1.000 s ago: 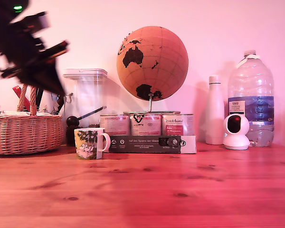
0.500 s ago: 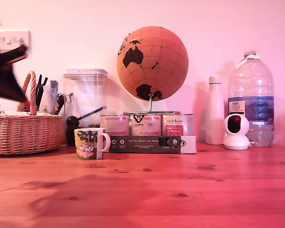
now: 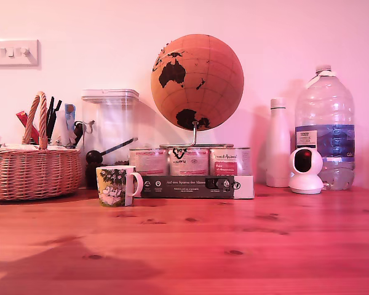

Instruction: Pick up the coffee capsules on the table and drop them inside the coffee cup

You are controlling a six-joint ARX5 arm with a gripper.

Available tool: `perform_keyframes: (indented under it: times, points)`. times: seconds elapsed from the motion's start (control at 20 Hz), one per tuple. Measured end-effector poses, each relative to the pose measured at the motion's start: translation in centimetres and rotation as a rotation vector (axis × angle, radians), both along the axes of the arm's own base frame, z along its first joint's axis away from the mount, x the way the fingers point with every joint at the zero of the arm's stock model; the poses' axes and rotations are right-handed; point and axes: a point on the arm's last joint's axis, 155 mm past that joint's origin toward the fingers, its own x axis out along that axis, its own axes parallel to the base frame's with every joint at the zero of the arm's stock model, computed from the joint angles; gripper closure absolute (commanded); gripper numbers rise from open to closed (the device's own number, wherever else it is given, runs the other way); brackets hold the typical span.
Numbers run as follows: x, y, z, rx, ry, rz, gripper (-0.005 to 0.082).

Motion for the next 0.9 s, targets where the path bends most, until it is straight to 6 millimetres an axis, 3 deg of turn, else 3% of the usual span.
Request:
perform_keyframes:
  times: [0.35, 0.9]
  points:
    - [-3.4, 0.1, -0.9, -0.011, -0.032, -0.008, 0.0793]
    - [-6.9, 0.3, 1.8, -0.020, -0.127, -0.008, 0.0793]
